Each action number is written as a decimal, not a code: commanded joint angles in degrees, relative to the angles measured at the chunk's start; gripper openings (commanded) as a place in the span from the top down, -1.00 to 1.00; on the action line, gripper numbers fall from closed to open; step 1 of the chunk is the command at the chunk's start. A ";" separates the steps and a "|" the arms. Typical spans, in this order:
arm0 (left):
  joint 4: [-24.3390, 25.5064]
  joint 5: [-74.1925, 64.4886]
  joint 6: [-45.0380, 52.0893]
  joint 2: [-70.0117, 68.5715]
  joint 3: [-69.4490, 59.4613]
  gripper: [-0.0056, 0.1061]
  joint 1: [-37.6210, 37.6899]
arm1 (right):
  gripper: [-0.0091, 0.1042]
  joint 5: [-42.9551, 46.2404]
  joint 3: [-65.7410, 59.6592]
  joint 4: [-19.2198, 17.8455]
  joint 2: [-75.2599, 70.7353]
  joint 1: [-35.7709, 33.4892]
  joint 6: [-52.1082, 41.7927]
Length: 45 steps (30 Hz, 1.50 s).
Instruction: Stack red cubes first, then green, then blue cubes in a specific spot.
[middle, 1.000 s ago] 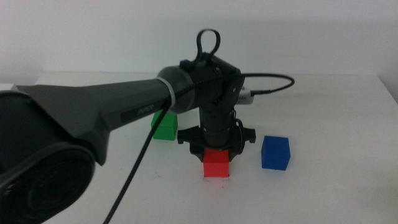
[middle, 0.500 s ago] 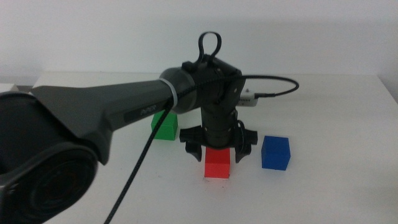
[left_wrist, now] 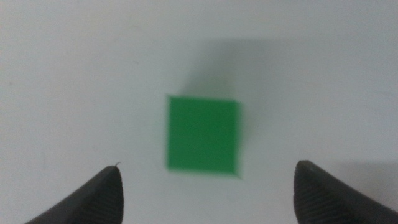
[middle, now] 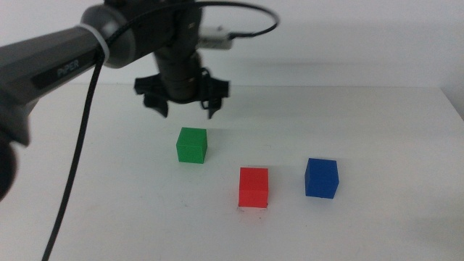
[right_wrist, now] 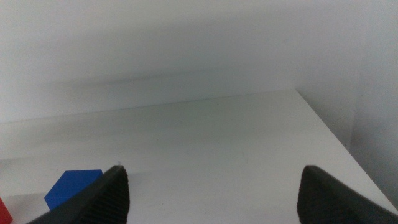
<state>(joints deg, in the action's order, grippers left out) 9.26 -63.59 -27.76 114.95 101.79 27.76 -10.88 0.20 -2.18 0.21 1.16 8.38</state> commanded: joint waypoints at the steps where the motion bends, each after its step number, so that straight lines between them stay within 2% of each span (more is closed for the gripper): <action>1: -4.30 2.82 4.96 2.72 0.03 -0.78 -3.00 | -0.80 0.58 -0.20 -0.69 -0.21 0.49 -0.27; 5: -8.69 6.29 9.04 6.65 0.08 -0.78 -5.04 | -0.80 0.58 -0.20 -0.69 -0.21 0.49 -0.27; 10: -9.95 7.36 10.38 9.95 0.08 -0.78 -5.16 | -0.80 0.58 -0.20 -0.69 -0.21 0.49 -0.27; 13: -9.84 7.72 11.44 11.27 0.08 -0.68 -5.16 | -0.80 0.58 -0.20 -0.69 -0.21 0.49 -0.27; 16: -10.19 7.48 11.44 11.69 0.08 -0.37 -5.35 | -0.80 0.58 -0.20 -0.69 -0.21 0.49 -0.27; 20: -10.33 5.69 10.09 8.68 0.17 0.34 -4.95 | -0.80 0.58 -0.20 -0.69 -0.21 0.49 -0.27; 23: -9.95 1.69 4.02 3.75 0.05 0.70 -2.25 | -0.80 0.58 -0.20 -0.69 -0.21 0.49 -0.27; 26: -2.29 -1.84 -6.21 -0.75 0.05 0.88 4.81 | -0.80 0.58 -0.20 -0.69 -0.21 0.49 -0.27; 29: 1.32 -4.23 -15.26 -2.23 0.05 0.89 12.34 | -0.80 0.58 -0.20 -0.69 -0.21 0.49 -0.27; 32: -0.04 -4.89 -17.59 -1.66 0.05 0.89 15.97 | -0.80 0.58 -0.20 -0.55 -0.21 0.49 -0.28; 36: -2.64 -3.79 -17.88 0.00 0.05 0.89 17.02 | -0.80 0.58 -0.20 -0.55 -0.21 0.49 -0.28; 45: -2.42 -3.82 -18.30 2.98 -0.05 0.89 16.12 | -0.80 0.58 -0.20 -0.55 -0.21 0.49 -0.28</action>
<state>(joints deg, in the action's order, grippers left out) 7.05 -67.69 -45.26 118.03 101.72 44.40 -10.88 0.20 -2.18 0.21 1.16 8.38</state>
